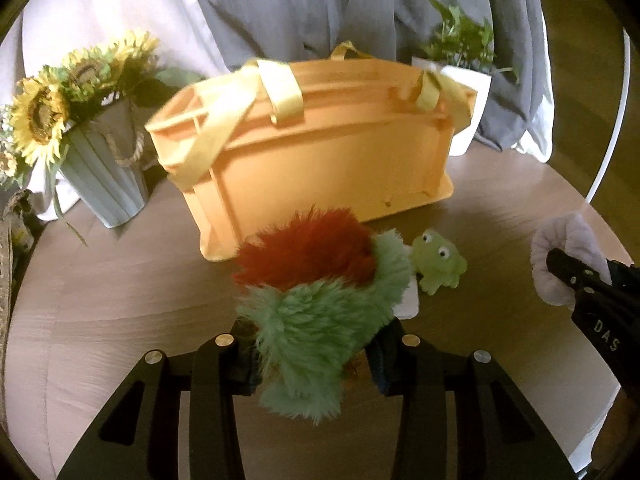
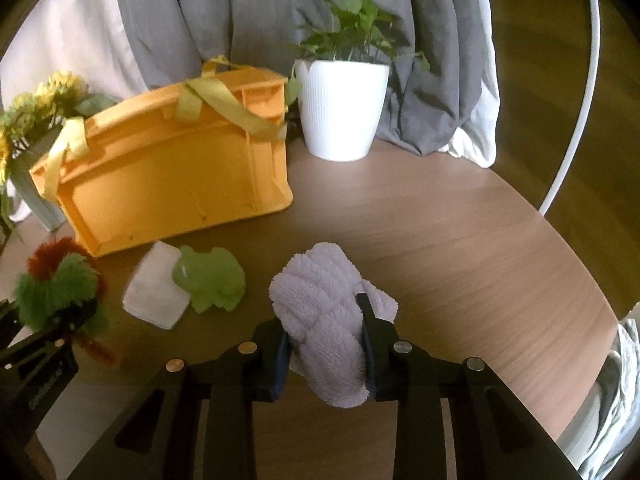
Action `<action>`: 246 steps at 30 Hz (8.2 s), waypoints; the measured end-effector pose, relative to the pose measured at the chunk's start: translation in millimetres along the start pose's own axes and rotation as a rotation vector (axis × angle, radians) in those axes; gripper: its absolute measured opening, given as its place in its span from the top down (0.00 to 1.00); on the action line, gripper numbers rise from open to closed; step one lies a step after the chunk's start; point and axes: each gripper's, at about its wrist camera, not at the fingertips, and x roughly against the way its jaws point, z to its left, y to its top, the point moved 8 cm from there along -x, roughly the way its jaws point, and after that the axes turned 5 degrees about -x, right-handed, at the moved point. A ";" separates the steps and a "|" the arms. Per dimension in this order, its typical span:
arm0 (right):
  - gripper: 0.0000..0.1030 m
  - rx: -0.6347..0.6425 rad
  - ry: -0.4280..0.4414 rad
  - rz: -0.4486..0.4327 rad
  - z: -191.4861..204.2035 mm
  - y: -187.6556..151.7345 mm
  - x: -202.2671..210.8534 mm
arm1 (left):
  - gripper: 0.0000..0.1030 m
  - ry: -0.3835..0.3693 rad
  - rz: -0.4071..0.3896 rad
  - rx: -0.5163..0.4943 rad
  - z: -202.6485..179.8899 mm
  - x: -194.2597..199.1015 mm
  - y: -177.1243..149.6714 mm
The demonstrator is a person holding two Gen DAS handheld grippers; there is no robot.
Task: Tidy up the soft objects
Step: 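Carry the fluffy plush with the left tool while the right tool carries the towel to the crate, then open both tools over the crate to drop the plush and the towel, then withdraw both tools and approach the white tissue and green frog toy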
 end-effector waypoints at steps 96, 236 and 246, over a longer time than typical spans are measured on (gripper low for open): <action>0.69 0.081 0.413 -0.300 108.0 222.3 1.3 | 0.60 0.166 -0.325 0.113 78.5 14.2 205.4; 0.41 0.063 0.241 0.177 73.8 14.7 -43.4 | 0.28 -0.178 -0.051 -0.331 -12.2 -50.6 22.5; 0.41 0.087 0.240 0.210 79.4 5.6 -59.1 | 0.28 -0.237 -0.045 -0.398 -21.6 -65.5 20.0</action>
